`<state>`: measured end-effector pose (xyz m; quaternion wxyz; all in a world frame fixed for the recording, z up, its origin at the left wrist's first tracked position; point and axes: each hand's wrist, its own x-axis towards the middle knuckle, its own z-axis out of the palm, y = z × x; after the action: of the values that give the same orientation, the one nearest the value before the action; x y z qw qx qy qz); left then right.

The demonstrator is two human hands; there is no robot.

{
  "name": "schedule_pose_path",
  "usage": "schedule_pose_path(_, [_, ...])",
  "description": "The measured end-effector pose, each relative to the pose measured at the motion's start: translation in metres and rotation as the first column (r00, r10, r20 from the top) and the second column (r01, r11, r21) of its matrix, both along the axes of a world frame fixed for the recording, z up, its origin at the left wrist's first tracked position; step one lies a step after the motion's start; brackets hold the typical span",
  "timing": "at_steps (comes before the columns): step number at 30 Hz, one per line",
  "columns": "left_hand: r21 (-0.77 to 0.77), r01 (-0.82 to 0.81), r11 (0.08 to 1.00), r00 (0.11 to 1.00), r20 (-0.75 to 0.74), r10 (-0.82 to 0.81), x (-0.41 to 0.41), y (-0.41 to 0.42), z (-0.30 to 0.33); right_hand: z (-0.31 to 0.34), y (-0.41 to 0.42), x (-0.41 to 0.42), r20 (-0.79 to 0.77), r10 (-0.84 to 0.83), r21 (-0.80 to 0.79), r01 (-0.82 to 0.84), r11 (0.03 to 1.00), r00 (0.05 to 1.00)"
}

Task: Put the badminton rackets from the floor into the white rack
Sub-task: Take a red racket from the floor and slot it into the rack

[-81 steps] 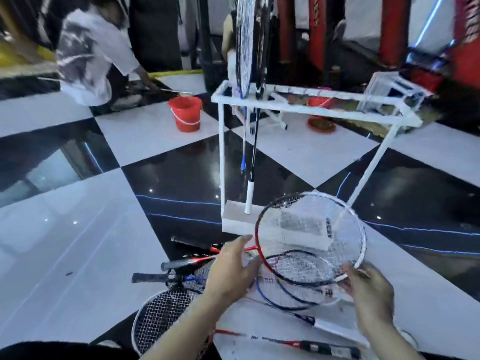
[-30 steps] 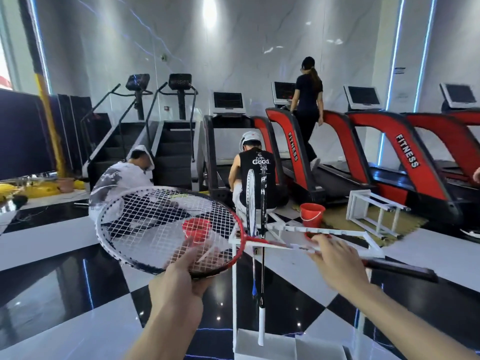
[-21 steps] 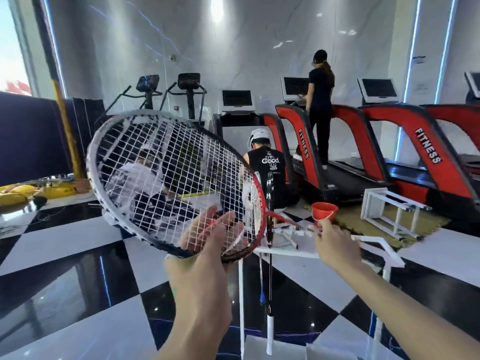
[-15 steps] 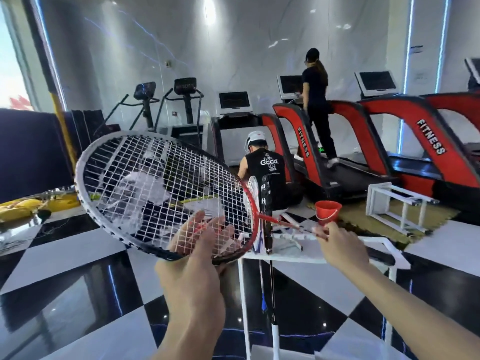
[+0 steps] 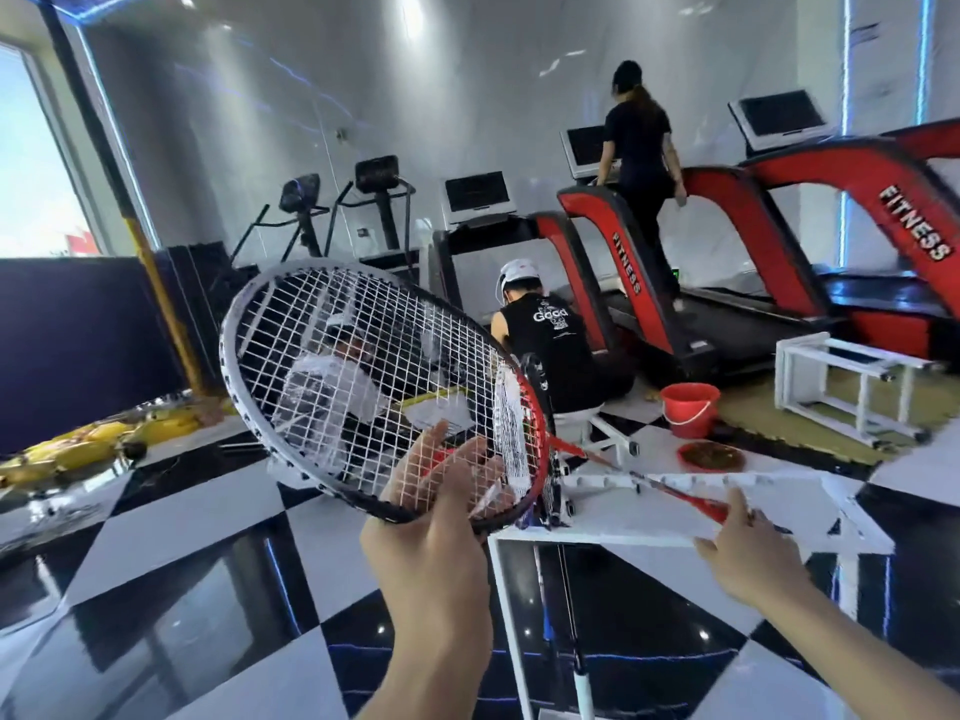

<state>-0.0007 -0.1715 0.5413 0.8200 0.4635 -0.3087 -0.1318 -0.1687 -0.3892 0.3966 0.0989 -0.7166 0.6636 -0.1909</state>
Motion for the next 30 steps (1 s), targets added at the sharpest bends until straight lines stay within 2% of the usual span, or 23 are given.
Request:
schedule_pose_path(2, [0.002, -0.004, 1.0, 1.0, 0.026, 0.004, -0.002, -0.012, -0.005, -0.013, 0.003, -0.005, -0.222, 0.028, -0.031, -0.036, 0.999, 0.975])
schedule_pose_path(5, [0.047, -0.023, 0.999, 0.996, 0.085, 0.019, -0.012, -0.029, -0.016, -0.032, 0.009, -0.009, -0.32, 0.065, -0.08, -0.095, 0.992, 0.945])
schedule_pose_path(6, [0.072, -0.03, 0.997, 0.994, 0.104, 0.023, -0.012, -0.036, -0.022, -0.038, 0.008, -0.011, -0.345, 0.091, -0.053, -0.116, 0.992, 0.934])
schedule_pose_path(9, [0.119, -0.016, 0.993, 0.991, 0.133, 0.0, -0.012, -0.064, -0.04, -0.063, -0.005, -0.021, -0.285, 0.15, -0.082, -0.18, 0.98, 0.947])
schedule_pose_path(13, [0.247, -0.055, 0.968, 0.99, 0.142, 0.02, -0.016, -0.098, -0.062, -0.065, -0.004, -0.024, -0.312, 0.122, -0.191, -0.187, 0.964, 0.942])
schedule_pose_path(16, [0.382, -0.08, 0.921, 0.992, 0.121, 0.035, -0.019, -0.12, -0.085, -0.06, 0.004, -0.02, -0.361, 0.099, -0.169, -0.169, 0.971, 0.927])
schedule_pose_path(18, [0.451, -0.092, 0.888, 0.991, 0.131, 0.036, -0.02, -0.134, -0.097, -0.048, 0.017, -0.018, -0.408, 0.118, -0.074, -0.161, 0.984, 0.905])
schedule_pose_path(20, [0.483, -0.089, 0.871, 0.989, 0.148, 0.019, -0.021, -0.146, -0.106, -0.048, 0.02, -0.02, -0.376, 0.104, -0.111, -0.156, 0.981, 0.921])
schedule_pose_path(22, [0.523, -0.101, 0.846, 0.986, 0.168, 0.014, -0.021, -0.156, -0.111, -0.049, 0.017, -0.025, -0.403, 0.156, -0.061, -0.197, 0.979, 0.902])
schedule_pose_path(25, [0.578, -0.107, 0.809, 0.983, 0.181, 0.001, -0.016, -0.172, -0.119, -0.057, 0.01, -0.03, -0.397, 0.199, -0.095, -0.256, 0.962, 0.896])
schedule_pose_path(30, [0.604, -0.162, 0.78, 0.955, 0.294, -0.029, -0.011, -0.181, -0.12, -0.049, 0.02, -0.027, -0.415, 0.157, -0.1, -0.217, 0.971, 0.896])
